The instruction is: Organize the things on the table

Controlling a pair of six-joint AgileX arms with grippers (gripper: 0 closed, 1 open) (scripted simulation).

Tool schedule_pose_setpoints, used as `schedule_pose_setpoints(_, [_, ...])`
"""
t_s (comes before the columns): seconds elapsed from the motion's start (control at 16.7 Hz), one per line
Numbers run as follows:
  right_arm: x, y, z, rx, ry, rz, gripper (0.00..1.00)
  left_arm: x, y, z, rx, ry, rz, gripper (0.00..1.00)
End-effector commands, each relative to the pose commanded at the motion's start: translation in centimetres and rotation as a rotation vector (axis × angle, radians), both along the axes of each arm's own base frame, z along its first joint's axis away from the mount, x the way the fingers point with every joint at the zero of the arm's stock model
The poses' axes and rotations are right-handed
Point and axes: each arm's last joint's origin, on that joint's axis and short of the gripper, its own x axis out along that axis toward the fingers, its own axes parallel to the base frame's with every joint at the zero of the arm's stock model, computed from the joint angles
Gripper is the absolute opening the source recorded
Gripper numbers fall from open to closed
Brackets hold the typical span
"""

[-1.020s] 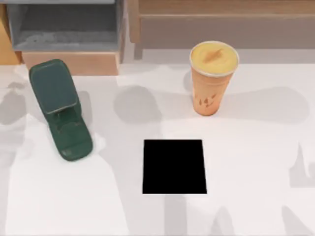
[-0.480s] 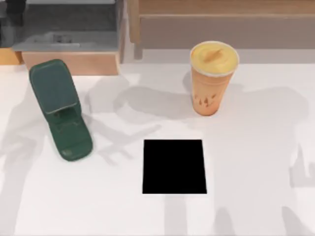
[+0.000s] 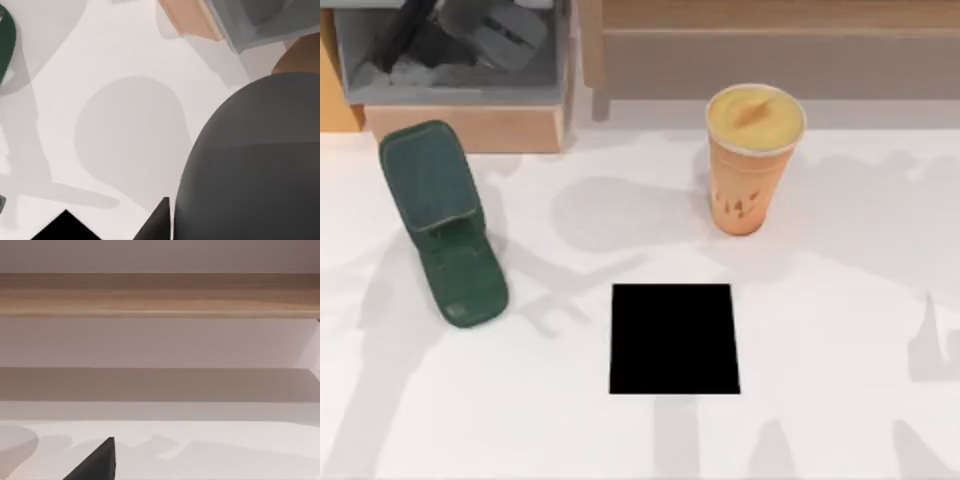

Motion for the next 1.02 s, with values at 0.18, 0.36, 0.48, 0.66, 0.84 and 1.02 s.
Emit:
schedule_pose_setpoints(0.18, [0.0, 0.0, 0.0, 0.0, 0.0, 0.0, 1.0, -1.4, -4.3, -1.4, -0.157, 0.146, 0.37, 0.0])
schedule_pose_setpoints(0.36, [0.0, 0.0, 0.0, 0.0, 0.0, 0.0, 1.0, -3.0, -8.2, -4.0, -0.253, 0.308, 0.756, 0.0])
schedule_pose_setpoints(0.48, [0.0, 0.0, 0.0, 0.0, 0.0, 0.0, 1.0, -4.1, -10.6, -6.1, -0.282, 0.401, 1.014, 0.0])
schedule_pose_setpoints(0.66, [0.0, 0.0, 0.0, 0.0, 0.0, 0.0, 1.0, -6.0, -13.6, -9.5, -0.286, 0.495, 1.38, 0.0])
schedule_pose_setpoints(0.84, [0.0, 0.0, 0.0, 0.0, 0.0, 0.0, 1.0, -7.9, -15.9, -12.9, -0.267, 0.524, 1.691, 0.0])
schedule_pose_setpoints(1.02, [0.0, 0.0, 0.0, 0.0, 0.0, 0.0, 1.0, -9.6, -17.4, -15.6, -0.247, 0.508, 1.924, 0.0])
